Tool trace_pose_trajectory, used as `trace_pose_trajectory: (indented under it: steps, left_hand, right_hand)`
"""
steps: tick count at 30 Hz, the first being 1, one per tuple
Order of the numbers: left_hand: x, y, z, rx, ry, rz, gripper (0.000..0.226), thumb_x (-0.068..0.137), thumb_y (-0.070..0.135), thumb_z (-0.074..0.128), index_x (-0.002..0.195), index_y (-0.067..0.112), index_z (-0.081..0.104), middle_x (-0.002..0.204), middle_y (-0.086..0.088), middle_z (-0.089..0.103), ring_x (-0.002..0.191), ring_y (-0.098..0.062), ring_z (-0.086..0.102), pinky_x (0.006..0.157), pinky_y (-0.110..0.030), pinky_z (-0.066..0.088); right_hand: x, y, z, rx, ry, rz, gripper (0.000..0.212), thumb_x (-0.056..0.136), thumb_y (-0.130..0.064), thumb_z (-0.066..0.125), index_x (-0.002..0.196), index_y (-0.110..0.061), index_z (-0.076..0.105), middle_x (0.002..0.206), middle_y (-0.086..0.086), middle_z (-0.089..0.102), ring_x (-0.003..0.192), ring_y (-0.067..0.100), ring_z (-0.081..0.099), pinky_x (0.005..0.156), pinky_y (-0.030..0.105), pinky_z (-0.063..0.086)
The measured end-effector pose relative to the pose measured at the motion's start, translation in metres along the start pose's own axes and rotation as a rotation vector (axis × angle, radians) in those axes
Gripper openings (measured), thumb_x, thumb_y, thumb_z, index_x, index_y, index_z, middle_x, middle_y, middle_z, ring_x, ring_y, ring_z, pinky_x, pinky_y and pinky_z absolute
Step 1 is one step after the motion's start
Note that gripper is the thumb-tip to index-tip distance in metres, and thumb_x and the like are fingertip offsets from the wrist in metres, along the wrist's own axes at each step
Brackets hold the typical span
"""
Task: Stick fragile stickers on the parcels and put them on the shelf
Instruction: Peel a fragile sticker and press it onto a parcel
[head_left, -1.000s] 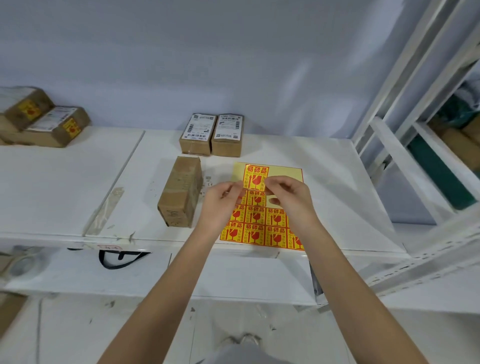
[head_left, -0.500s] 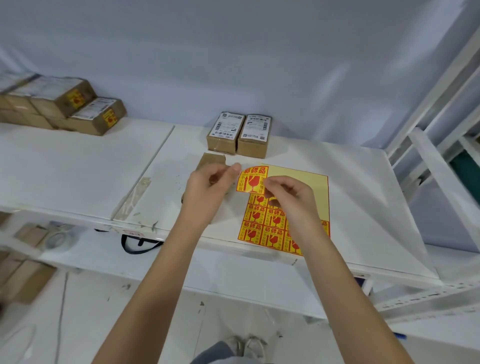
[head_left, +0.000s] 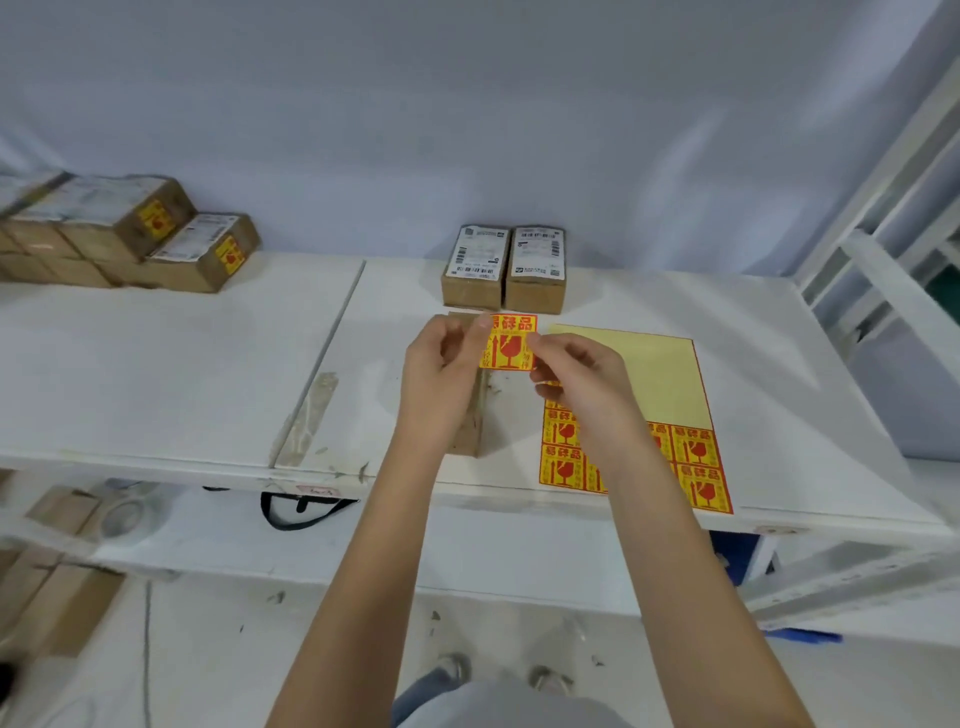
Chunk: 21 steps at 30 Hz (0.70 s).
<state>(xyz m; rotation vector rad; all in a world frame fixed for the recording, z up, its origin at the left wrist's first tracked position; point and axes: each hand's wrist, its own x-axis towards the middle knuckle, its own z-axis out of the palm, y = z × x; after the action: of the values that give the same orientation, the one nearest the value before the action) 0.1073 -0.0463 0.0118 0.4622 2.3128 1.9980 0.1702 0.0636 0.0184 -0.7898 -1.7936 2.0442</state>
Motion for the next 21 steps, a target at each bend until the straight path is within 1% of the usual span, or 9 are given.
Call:
trace_pose_trajectory:
  steps: [3,6,9,11,12,14,18,21]
  left_hand:
    - [0.017,-0.008,-0.016,0.038,-0.027,-0.014,0.014,0.091,0.019,0.060,0.078,0.017,0.058,0.070,0.008,0.057,0.058,0.005,0.050,0.056,-0.005,0.037]
    - [0.033,-0.012,-0.028,0.031,-0.087,-0.064,0.016,0.092,0.023,0.058,0.082,0.012,0.062,0.070,0.006,0.059,0.062,-0.001,0.051,0.056,-0.006,0.039]
    - [0.044,-0.015,-0.038,0.044,-0.147,-0.111,0.019,0.093,0.028,0.056,0.082,0.015,0.063,0.074,0.004,0.061,0.066,-0.003,0.054,0.063,-0.013,0.044]
    - [0.050,-0.017,-0.043,0.044,-0.160,-0.127,0.020,0.093,0.030,0.056,0.079,0.017,0.062,0.073,0.004,0.061,0.067,-0.005,0.054,0.067,-0.018,0.045]
    - [0.052,-0.018,-0.044,0.039,-0.164,-0.134,0.021,0.093,0.030,0.057,0.078,0.017,0.062,0.073,0.004,0.061,0.067,-0.005,0.053,0.067,-0.019,0.045]
    - [0.054,-0.023,-0.046,0.036,-0.163,-0.146,0.022,0.093,0.031,0.057,0.079,0.016,0.063,0.072,0.005,0.060,0.065,-0.003,0.053,0.065,-0.017,0.044]
    - [0.060,-0.031,-0.046,0.070,-0.146,-0.163,0.020,0.093,0.030,0.057,0.081,0.015,0.063,0.070,0.009,0.059,0.066,-0.001,0.054,0.062,-0.013,0.041]
    - [0.064,-0.036,-0.042,0.112,-0.132,-0.179,0.019,0.092,0.030,0.057,0.083,0.014,0.063,0.072,0.009,0.059,0.068,-0.002,0.054,0.063,-0.010,0.039]
  right_hand:
    - [0.002,-0.003,0.018,0.006,0.044,0.022,0.011,0.086,-0.022,0.067,0.077,-0.017,0.068,0.068,-0.006,0.063,0.065,0.006,0.059,0.066,0.020,0.051]
    - [0.005,-0.005,0.034,-0.021,0.109,0.032,0.010,0.086,-0.025,0.067,0.079,-0.018,0.068,0.074,-0.004,0.063,0.071,0.008,0.059,0.067,0.019,0.050]
    - [0.006,-0.007,0.045,-0.062,0.174,0.032,0.011,0.085,-0.027,0.068,0.078,-0.019,0.067,0.080,-0.003,0.061,0.073,0.007,0.055,0.066,0.019,0.047]
    - [0.007,-0.009,0.051,-0.100,0.187,0.044,0.012,0.085,-0.028,0.068,0.076,-0.020,0.066,0.076,-0.005,0.059,0.072,0.006,0.052,0.064,0.019,0.045]
    - [0.008,-0.009,0.053,-0.115,0.193,0.053,0.012,0.085,-0.028,0.068,0.076,-0.019,0.066,0.073,-0.006,0.057,0.070,0.006,0.051,0.064,0.019,0.044]
    - [0.011,-0.008,0.057,-0.143,0.206,0.072,0.013,0.085,-0.028,0.068,0.078,-0.016,0.068,0.068,-0.009,0.055,0.069,0.005,0.050,0.063,0.019,0.043]
    - [0.017,-0.004,0.064,-0.184,0.213,0.094,0.012,0.085,-0.026,0.068,0.080,-0.015,0.068,0.075,-0.015,0.058,0.070,0.000,0.051,0.067,0.018,0.041]
    - [0.023,-0.004,0.065,-0.223,0.224,0.098,0.012,0.086,-0.026,0.068,0.083,-0.015,0.067,0.074,-0.017,0.056,0.068,0.000,0.049,0.061,0.014,0.038]
